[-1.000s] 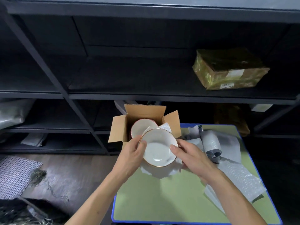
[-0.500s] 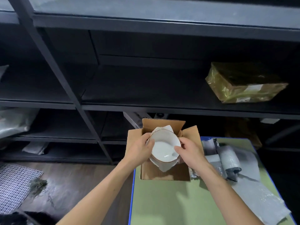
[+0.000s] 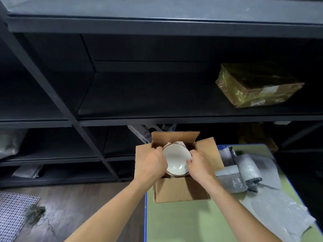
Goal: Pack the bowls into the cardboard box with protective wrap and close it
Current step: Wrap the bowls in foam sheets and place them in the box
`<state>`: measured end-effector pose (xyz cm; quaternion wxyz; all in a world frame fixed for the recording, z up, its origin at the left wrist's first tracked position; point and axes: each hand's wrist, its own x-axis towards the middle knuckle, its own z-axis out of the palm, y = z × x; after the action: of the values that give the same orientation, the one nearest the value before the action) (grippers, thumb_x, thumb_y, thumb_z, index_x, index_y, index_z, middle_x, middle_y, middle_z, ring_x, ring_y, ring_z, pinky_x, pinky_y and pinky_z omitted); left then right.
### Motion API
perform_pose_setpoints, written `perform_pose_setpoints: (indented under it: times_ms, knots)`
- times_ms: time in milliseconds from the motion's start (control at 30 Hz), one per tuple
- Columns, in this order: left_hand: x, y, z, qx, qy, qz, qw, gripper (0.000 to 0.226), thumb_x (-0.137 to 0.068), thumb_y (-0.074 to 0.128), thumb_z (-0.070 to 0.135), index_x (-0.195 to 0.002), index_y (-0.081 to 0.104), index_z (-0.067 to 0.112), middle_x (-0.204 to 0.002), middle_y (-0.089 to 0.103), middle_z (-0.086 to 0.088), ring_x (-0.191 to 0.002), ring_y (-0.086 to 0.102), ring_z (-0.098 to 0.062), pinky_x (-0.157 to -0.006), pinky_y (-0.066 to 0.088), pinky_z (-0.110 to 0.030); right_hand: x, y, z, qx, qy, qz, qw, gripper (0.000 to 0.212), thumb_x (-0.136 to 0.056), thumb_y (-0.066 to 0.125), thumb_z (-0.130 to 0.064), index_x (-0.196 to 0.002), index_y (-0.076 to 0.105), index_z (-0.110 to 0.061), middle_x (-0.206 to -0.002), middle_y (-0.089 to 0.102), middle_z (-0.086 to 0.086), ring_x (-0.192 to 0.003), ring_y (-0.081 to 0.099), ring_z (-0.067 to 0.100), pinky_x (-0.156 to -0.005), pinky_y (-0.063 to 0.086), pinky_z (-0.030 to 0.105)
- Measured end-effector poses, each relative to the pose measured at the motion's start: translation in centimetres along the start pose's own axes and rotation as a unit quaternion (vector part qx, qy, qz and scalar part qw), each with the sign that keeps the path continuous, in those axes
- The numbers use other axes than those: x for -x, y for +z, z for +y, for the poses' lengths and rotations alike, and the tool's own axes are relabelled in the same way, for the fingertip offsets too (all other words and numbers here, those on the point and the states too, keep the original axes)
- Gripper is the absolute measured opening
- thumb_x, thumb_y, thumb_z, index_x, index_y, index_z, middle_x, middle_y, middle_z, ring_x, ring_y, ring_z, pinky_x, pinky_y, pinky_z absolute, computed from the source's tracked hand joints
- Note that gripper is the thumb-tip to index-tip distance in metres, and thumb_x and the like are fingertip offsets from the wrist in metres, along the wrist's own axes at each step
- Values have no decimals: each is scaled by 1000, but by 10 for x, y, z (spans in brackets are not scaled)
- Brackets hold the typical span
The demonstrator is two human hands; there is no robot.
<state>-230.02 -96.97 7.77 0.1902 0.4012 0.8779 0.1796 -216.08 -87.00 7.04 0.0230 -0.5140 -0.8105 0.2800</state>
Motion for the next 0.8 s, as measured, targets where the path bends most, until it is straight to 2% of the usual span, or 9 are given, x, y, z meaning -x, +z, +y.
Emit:
perform_pose_setpoints:
  times_ms: [67,133,233,333,433,533,633,700,800]
  knots:
    - [2,4,0,-51,34,45,997,21,-96,45,21,-102,64,16,-90,59,5,-75,53,-11,-62,41,-24,0,4,-1,25,-6,12,1000,12,-95,53,-8,-105,59,-12,-103,59,6,-85,58,26,-65,52,41]
    - [3,5,1,-52,42,43,997,18,-98,46,19,-104,62,15,-100,59,0,-82,50,-12,-64,30,-20,0,5,-2,49,-9,10,999,12,-95,53,-7,-105,58,-9,-107,57,7,-85,55,25,-63,44,37]
    - [-1,5,1,-65,45,48,996,19,-99,45,17,-106,63,16,-104,61,-1,-80,42,-10,-58,25,-18,-1,7,-4,68,-14,10,998,15,-94,53,-5,-108,56,-7,-111,56,10,-83,52,25,-62,39,33]
    - [-8,9,-3,-61,47,29,997,19,-97,47,17,-99,65,19,-92,59,2,-77,45,-12,-58,27,-19,-1,7,-6,71,-15,1,997,22,-92,53,-1,-113,52,-8,-116,52,10,-81,50,23,-61,37,30]
    - [-12,15,-11,-71,58,29,995,14,-88,57,16,-95,65,25,-80,52,9,-74,47,-12,-58,35,-21,0,10,-7,82,-19,2,996,32,-91,54,1,-120,47,-9,-123,46,11,-87,56,29,-64,40,32]
    - [-10,17,-11,-64,56,36,996,18,-86,58,14,-96,60,29,-86,59,7,-76,52,-12,-66,52,-28,1,15,-6,121,-40,21,992,42,-88,59,-1,-125,41,-12,-121,47,12,-86,60,29,-60,39,31]
    - [-9,19,-11,-41,58,45,996,17,-90,57,14,-96,60,29,-88,62,8,-74,54,-10,-68,55,-28,1,16,-5,177,-56,34,982,50,-88,64,-8,-130,38,-14,-126,43,13,-90,62,27,-60,36,27]
    - [-9,18,-11,-25,61,37,997,18,-92,55,13,-98,63,28,-90,64,7,-75,54,-9,-68,52,-24,3,16,-6,190,-61,40,979,53,-89,64,-9,-136,37,-13,-130,41,12,-92,62,27,-60,37,27]
    - [-9,17,-13,-6,65,30,997,21,-95,53,14,-102,68,26,-93,65,7,-81,57,-10,-73,53,-25,10,12,-7,201,-79,57,975,56,-89,56,1,-141,38,-11,-129,43,12,-94,62,28,-65,42,30]
